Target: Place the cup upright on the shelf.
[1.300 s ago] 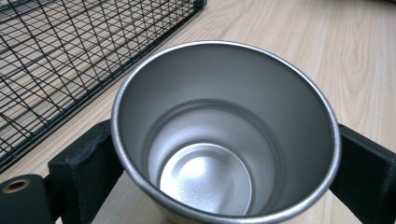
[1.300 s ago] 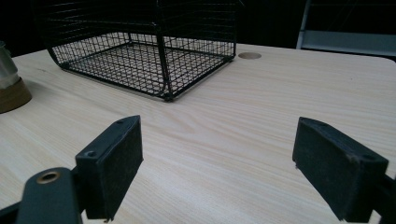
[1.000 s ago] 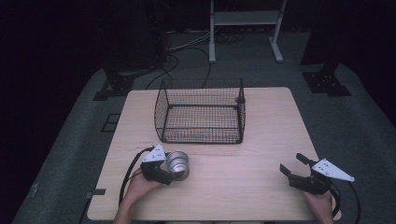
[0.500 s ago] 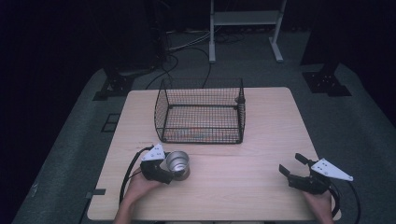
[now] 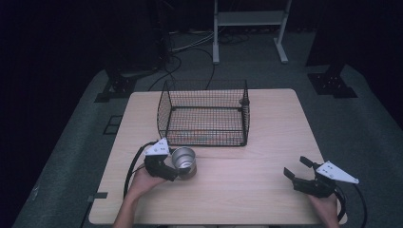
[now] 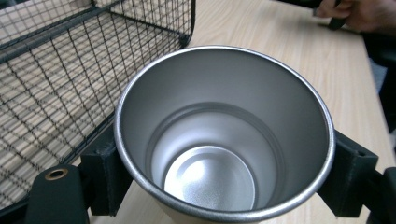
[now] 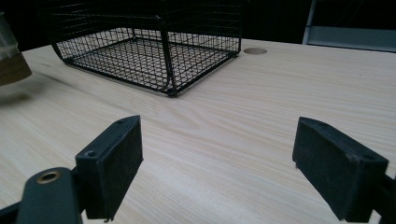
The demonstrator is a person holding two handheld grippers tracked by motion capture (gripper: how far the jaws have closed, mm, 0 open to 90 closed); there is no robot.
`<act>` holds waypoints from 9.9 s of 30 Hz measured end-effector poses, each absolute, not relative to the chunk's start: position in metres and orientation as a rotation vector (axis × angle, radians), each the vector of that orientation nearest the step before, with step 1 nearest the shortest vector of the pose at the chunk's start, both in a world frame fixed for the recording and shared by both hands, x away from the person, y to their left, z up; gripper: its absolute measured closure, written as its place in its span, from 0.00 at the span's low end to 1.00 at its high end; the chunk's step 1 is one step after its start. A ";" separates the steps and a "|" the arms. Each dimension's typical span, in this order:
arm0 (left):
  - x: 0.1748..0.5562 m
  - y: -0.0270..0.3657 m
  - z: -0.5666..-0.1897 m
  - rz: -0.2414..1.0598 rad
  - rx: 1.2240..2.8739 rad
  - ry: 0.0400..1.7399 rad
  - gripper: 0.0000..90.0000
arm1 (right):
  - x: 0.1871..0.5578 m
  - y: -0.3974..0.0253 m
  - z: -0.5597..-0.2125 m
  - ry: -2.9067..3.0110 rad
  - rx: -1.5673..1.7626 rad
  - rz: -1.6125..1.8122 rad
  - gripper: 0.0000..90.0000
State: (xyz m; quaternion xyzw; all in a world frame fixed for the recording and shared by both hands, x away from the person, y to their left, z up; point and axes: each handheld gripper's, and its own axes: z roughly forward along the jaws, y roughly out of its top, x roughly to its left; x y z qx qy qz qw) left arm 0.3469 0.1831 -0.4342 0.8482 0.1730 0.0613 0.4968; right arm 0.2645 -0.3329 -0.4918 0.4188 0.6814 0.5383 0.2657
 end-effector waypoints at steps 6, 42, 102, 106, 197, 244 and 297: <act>0.356 0.184 -0.413 0.134 2.040 0.393 0.20 | 0.265 -0.332 -0.492 1.850 1.116 1.457 0.17; 0.438 0.168 -0.314 0.189 1.940 0.365 0.20 | 0.269 -0.327 -0.496 1.879 1.104 1.446 0.17; 0.531 0.121 -0.323 0.197 2.019 0.494 0.20 | 0.274 -0.325 -0.494 1.854 1.092 1.485 0.17; 0.530 0.121 -0.334 0.236 2.015 0.507 0.20 | 0.274 -0.325 -0.495 1.859 1.094 1.484 0.17; 0.557 0.074 -0.417 0.046 2.466 0.697 0.14 | 0.272 -0.333 -0.495 1.849 1.069 1.499 0.17; 0.531 0.088 -0.373 0.202 2.402 0.634 0.06 | 0.270 -0.325 -0.495 1.889 1.058 1.457 0.17; 0.457 0.116 -0.328 0.303 2.269 0.474 0.07 | 0.270 -0.319 -0.497 1.913 1.062 1.444 0.17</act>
